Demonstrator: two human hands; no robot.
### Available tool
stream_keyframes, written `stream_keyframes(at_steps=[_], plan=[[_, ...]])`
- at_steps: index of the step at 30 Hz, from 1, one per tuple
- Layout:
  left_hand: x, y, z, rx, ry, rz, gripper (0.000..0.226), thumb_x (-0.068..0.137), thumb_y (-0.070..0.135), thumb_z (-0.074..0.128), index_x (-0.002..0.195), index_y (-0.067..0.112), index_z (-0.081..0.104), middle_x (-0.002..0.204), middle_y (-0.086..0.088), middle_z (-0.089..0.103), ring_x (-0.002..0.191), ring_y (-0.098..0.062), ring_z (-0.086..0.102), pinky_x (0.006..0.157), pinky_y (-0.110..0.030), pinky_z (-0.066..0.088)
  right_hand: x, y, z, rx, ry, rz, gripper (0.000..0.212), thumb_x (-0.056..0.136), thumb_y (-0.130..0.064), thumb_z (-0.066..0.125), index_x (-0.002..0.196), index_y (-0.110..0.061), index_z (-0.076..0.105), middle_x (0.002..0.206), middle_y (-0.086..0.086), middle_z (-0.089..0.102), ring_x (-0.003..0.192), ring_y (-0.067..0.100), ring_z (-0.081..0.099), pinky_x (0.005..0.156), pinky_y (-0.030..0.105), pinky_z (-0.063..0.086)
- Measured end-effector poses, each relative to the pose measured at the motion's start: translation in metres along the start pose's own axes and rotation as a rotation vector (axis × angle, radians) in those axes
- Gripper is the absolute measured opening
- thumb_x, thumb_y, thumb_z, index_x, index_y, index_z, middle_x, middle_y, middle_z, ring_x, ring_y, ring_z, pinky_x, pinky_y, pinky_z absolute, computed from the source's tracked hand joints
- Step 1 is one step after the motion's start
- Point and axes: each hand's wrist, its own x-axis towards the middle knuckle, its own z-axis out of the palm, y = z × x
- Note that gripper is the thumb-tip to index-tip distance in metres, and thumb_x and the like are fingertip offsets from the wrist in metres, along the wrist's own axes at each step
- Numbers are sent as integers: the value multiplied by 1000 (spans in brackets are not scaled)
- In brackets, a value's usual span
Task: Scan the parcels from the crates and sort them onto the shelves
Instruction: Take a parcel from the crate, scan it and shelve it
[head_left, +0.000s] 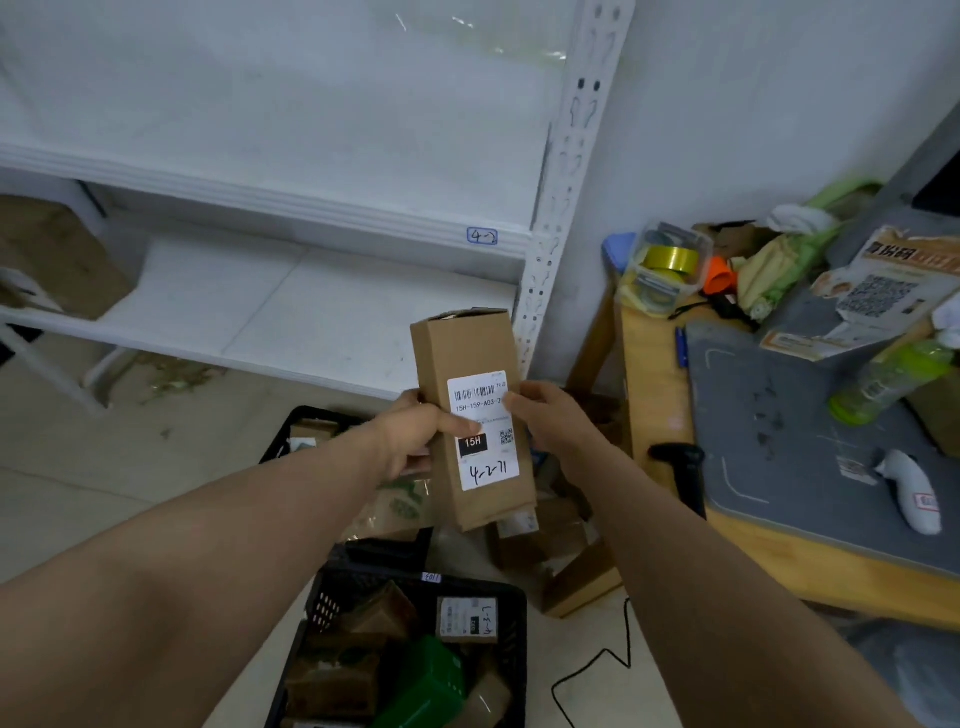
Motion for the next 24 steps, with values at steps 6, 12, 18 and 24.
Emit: stream_keyframes(at_steps=[6, 12, 18, 24], plan=[[-52, 26, -101, 4, -81, 110, 46, 77, 6, 82, 118, 19, 65, 104, -2, 79, 108, -24, 69, 93, -37, 51, -39, -79, 63, -24, -135, -76, 48, 94, -40, 68, 135, -26, 49, 117, 0, 70, 106, 21, 68, 93, 45, 56], [-108, 37, -252, -1, -58, 196, 40, 82, 11, 77, 118, 23, 67, 105, 3, 78, 110, -23, 67, 99, -44, 51, -73, -170, 187, -27, -223, -159, 52, 90, -32, 75, 136, -27, 50, 111, 1, 75, 103, 20, 71, 86, 42, 57], [-164, 39, -428, -20, 8, 254, 40, 82, 16, 76, 120, 24, 67, 106, 2, 78, 108, -23, 67, 82, -34, 50, -98, -249, 345, -20, -333, -231, 62, 85, -32, 80, 138, -33, 46, 108, -2, 77, 107, 21, 71, 97, 53, 54], [-213, 48, -561, -134, 140, 358, 117, 56, 25, 94, 154, 22, 29, 116, 0, 76, 115, -24, 68, 108, -50, 45, -117, -322, 466, 52, -338, -314, 60, 83, -35, 81, 133, -33, 48, 102, -7, 78, 102, 14, 72, 92, 45, 55]])
